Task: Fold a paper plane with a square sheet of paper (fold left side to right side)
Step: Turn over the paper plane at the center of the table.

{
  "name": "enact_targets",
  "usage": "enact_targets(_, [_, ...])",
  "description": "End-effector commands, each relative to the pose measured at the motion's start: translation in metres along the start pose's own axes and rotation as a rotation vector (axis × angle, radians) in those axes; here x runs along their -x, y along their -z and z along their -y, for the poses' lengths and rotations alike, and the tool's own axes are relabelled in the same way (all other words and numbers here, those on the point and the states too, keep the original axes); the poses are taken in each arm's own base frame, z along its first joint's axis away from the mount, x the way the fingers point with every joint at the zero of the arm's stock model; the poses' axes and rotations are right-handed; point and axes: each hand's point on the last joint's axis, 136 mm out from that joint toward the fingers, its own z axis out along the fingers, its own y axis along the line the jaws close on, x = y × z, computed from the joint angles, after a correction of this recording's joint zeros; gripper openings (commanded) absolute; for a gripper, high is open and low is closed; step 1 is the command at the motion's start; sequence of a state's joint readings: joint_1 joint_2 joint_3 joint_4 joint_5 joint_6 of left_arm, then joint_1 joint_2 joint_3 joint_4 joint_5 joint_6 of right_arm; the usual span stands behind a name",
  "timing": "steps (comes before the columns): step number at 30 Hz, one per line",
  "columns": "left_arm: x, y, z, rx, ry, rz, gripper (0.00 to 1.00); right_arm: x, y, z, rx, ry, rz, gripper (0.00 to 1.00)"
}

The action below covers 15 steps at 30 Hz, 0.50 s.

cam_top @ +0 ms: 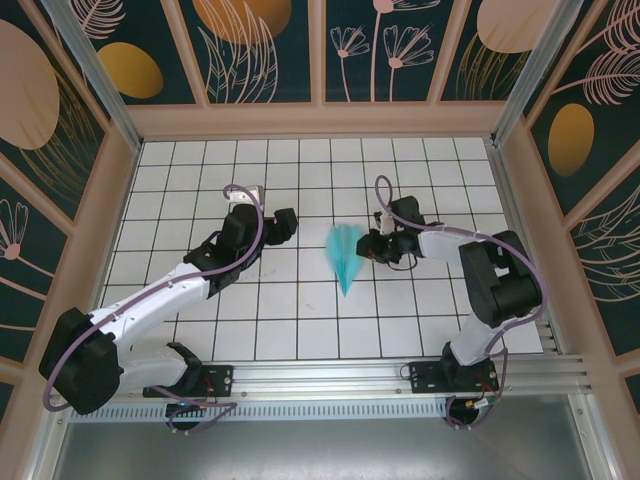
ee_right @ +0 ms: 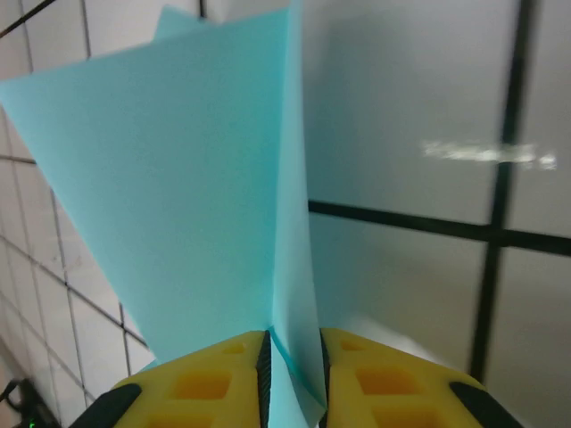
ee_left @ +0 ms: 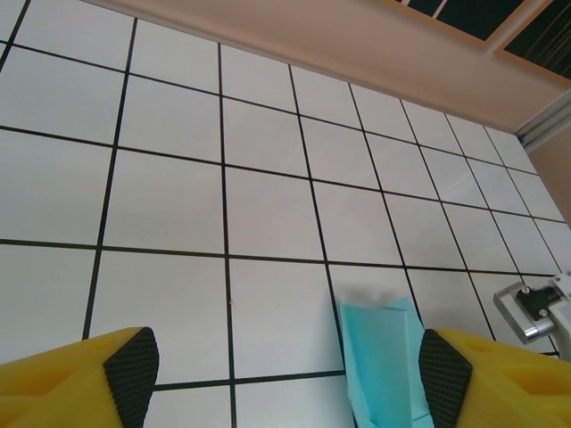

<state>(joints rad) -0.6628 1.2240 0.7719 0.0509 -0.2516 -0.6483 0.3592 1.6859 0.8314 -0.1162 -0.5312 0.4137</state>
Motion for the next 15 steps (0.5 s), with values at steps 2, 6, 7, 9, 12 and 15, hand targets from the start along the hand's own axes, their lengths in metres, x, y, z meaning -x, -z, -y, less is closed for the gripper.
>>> enact_targets(2, [0.005, 0.002, -0.004, 0.025, -0.008, 0.022, 0.80, 0.021, 0.035, 0.011, -0.219, 0.076, 0.089, 0.42])
enact_targets(6, [0.007, 0.002, -0.005, 0.033, -0.016, 0.032, 0.83, 0.023, 0.058, -0.005, -0.313, 0.109, 0.130, 0.52])
enact_targets(7, [0.007, 0.002, -0.005, 0.035, -0.016, 0.035, 0.85, 0.020, 0.060, -0.011, -0.336, 0.117, 0.126, 0.53])
enact_targets(9, [0.007, 0.002, -0.007, 0.040, -0.017, 0.041, 0.89, 0.011, 0.056, -0.023, -0.349, 0.127, 0.108, 0.55])
enact_targets(12, [0.008, 0.004, -0.010, 0.045, -0.006, 0.057, 0.96, -0.008, 0.039, -0.036, -0.319, 0.104, 0.058, 0.55])
enact_targets(15, [0.008, 0.008, -0.014, 0.052, -0.003, 0.069, 0.98, -0.019, 0.020, -0.042, -0.321, 0.095, 0.027, 0.56])
